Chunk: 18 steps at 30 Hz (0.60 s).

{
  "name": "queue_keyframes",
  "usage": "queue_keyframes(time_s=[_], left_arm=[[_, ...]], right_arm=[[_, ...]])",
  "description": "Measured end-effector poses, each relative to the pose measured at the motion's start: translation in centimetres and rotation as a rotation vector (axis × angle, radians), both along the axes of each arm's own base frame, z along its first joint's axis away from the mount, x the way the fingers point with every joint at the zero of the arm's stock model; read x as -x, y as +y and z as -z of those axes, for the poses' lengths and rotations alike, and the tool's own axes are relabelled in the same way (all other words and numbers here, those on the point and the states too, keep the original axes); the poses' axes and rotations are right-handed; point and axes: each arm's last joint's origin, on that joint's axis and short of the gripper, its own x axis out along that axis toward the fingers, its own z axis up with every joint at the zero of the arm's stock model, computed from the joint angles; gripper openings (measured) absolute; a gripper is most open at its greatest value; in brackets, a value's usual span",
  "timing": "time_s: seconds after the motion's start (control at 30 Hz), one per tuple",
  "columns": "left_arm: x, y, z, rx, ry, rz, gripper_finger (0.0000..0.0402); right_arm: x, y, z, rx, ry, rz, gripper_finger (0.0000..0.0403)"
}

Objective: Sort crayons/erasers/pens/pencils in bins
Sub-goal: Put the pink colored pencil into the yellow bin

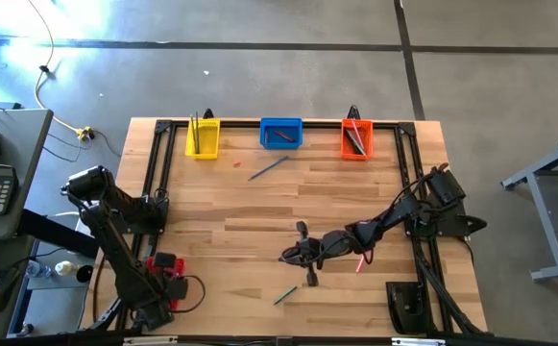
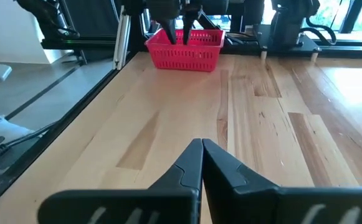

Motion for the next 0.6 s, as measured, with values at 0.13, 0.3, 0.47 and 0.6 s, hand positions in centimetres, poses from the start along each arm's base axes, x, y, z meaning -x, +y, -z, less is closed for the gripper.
queue_keyframes(time_s=[0.13,0.3,0.47,0.6], left_arm=[[0.0,0.1,-1.0,-0.018,0.009,0.065,0.0108],[0.0,0.8,-3.1,0.004,-0.114,0.093,0.0091],[-0.5,2.1,-5.8,0.042,-0.366,0.129,0.0049],[-1.5,3.8,-6.8,0.099,-0.576,0.152,0.0012]], right_arm=[[0.0,0.0,0.0,-0.039,0.010,0.010,0.0000],[0.1,0.3,0.0,-0.040,0.009,0.023,0.0000],[0.4,0.8,0.0,-0.026,0.002,0.059,0.0000],[0.5,1.1,0.0,-0.021,-0.003,0.073,0.0000]])
